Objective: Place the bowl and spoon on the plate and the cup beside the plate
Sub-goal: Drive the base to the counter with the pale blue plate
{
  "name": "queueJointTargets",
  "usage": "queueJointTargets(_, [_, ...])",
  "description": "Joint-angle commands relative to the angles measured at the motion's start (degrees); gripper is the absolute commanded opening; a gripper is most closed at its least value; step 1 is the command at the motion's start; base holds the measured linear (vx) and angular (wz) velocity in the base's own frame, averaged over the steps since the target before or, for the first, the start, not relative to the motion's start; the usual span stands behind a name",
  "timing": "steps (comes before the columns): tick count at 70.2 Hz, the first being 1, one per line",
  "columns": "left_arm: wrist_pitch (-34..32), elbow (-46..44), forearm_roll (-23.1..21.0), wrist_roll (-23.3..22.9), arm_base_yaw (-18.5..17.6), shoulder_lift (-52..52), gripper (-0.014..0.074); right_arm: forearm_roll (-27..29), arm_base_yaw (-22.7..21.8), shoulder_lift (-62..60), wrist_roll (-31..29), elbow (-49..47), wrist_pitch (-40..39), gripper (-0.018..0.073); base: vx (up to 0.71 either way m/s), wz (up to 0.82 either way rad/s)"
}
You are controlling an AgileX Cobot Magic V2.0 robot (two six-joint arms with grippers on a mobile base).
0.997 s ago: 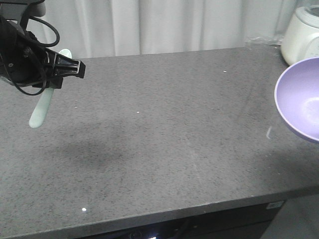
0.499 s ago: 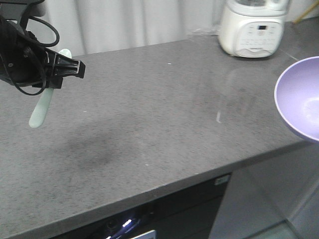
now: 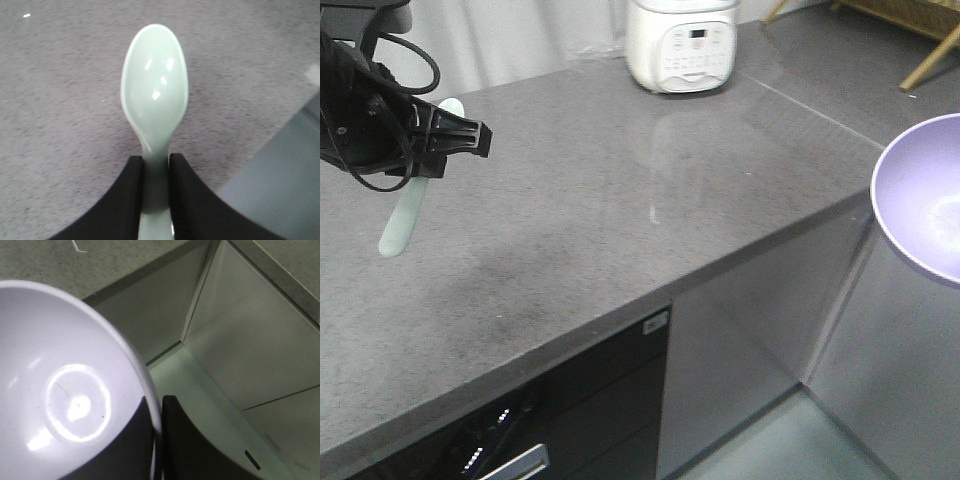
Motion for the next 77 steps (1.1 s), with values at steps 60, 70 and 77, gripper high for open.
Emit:
queueJointTargets(60, [-2.63, -1.46, 0.59, -0.18, -0.24, -2.2, -0.0007, -0.62, -0.09, -0.95, -0.17, -1.61, -2.89, -0.0006, -0.07, -0.55])
queueJointTargets(70, [-2.63, -1.46, 0.59, -0.18, -0.24, -2.2, -0.0007, -0.62, -0.09, -0.95, -0.17, -1.61, -2.83, -0.0006, -0.04, -0.59])
queueJointTargets(77, [-2.63, -1.46, 0.59, -0.18, -0.24, -2.2, -0.0007, -0.62, -0.09, -0.95, -0.17, -1.61, -2.66, -0.0006, -0.02, -0.47])
